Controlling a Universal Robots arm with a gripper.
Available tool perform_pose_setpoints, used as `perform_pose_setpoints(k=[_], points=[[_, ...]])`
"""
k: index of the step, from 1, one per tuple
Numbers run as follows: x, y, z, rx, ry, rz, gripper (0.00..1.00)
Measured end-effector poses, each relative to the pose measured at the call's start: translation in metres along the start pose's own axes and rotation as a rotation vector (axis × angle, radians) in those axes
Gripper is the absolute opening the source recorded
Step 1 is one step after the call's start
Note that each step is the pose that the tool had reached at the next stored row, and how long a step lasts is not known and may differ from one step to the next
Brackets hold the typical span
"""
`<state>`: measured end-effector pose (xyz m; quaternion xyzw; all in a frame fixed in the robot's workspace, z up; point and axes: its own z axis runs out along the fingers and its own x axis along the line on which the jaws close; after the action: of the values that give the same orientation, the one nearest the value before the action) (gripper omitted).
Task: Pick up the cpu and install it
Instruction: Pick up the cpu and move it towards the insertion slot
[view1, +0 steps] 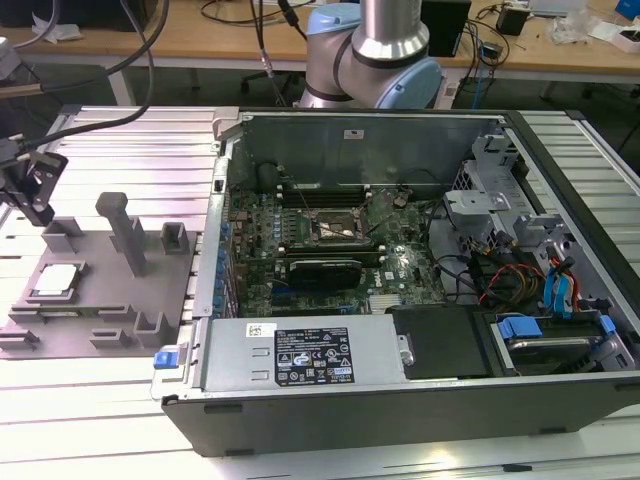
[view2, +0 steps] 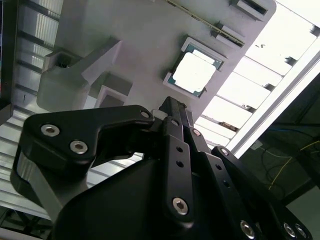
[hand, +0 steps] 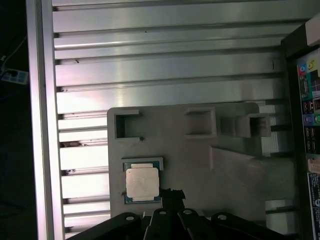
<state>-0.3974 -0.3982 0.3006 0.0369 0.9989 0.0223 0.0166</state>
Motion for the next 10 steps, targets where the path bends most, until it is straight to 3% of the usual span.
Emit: perform_pose_setpoints(k=[8, 10], points=[[0.0222, -0.0018, 0.0036, -0.0001, 0.0002, -0.002, 0.11], [0.0309, -0.0026, 0.0052, -0.0001, 0.0002, -0.003, 0.11]])
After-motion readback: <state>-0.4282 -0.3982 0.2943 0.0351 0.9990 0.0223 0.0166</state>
